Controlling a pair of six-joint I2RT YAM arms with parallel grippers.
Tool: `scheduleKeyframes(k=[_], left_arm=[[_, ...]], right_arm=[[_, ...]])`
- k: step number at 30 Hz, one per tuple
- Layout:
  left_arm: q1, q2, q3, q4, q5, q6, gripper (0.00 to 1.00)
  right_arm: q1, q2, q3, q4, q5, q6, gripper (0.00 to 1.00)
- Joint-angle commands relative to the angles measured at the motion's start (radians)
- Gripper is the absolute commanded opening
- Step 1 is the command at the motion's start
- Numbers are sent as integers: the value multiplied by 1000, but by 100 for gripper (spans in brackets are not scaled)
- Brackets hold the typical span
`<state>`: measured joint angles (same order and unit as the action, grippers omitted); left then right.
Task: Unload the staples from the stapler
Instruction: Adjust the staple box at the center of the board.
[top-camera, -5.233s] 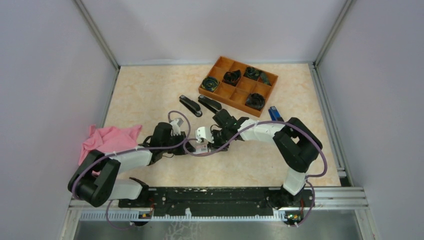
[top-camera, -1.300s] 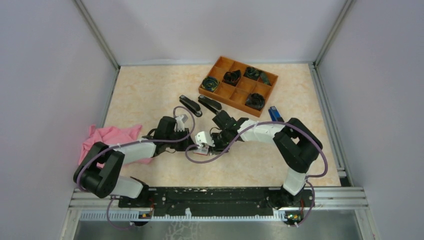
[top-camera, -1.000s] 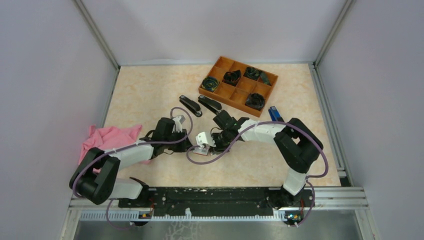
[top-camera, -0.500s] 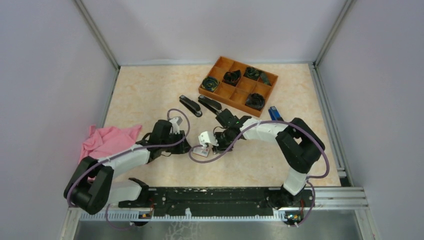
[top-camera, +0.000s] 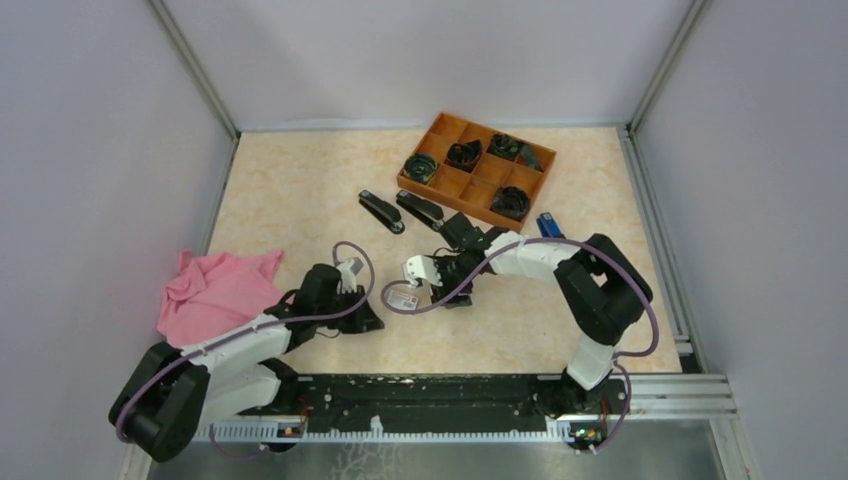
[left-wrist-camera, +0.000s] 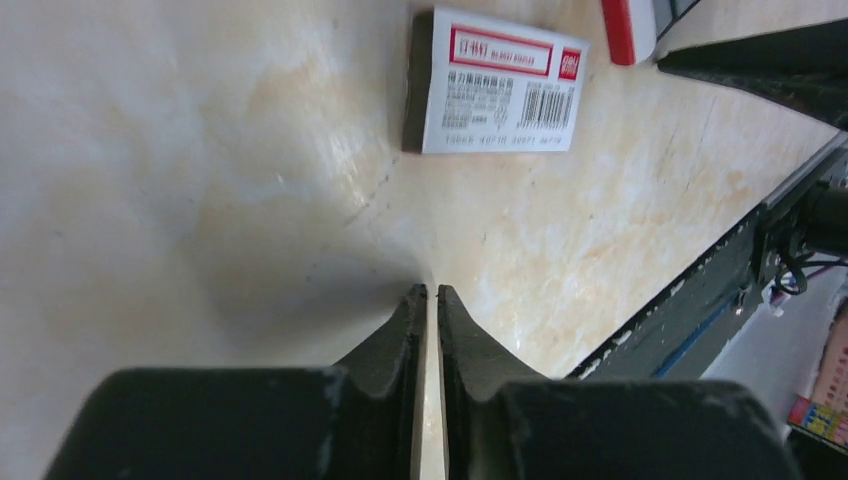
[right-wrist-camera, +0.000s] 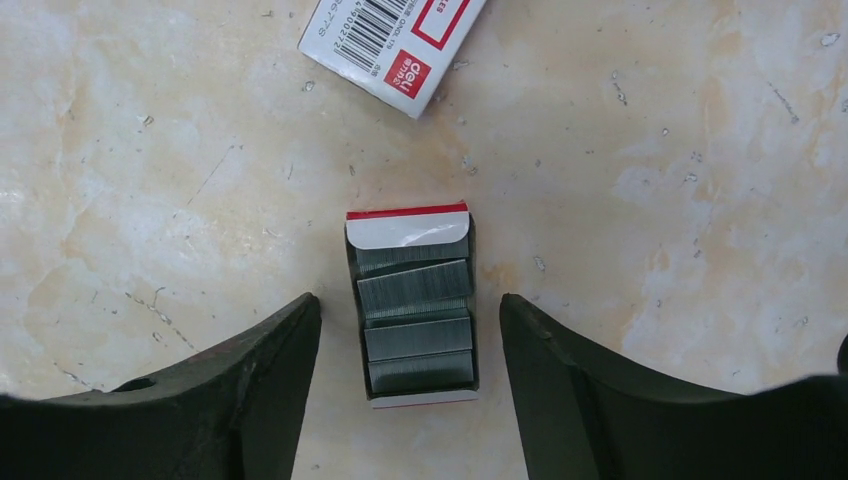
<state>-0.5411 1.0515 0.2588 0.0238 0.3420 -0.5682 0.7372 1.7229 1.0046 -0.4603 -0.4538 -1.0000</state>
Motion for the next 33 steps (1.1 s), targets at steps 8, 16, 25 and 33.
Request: scheduleKeyframes(k=[8, 16, 25, 33], left_arm=[[-48, 201, 46, 54, -161, -17, 16], [-34, 400, 204, 121, -269, 49, 18], [-34, 507, 334, 196, -113, 138, 25], [-34, 165, 155, 213, -108, 272, 63]], right_arm=[[-3, -97, 51, -11, -121, 69, 75], [-50, -149, 41, 26, -191, 112, 75], [-86, -162, 32, 48, -238, 132, 72], [-96, -165, 34, 33, -279, 117, 72]])
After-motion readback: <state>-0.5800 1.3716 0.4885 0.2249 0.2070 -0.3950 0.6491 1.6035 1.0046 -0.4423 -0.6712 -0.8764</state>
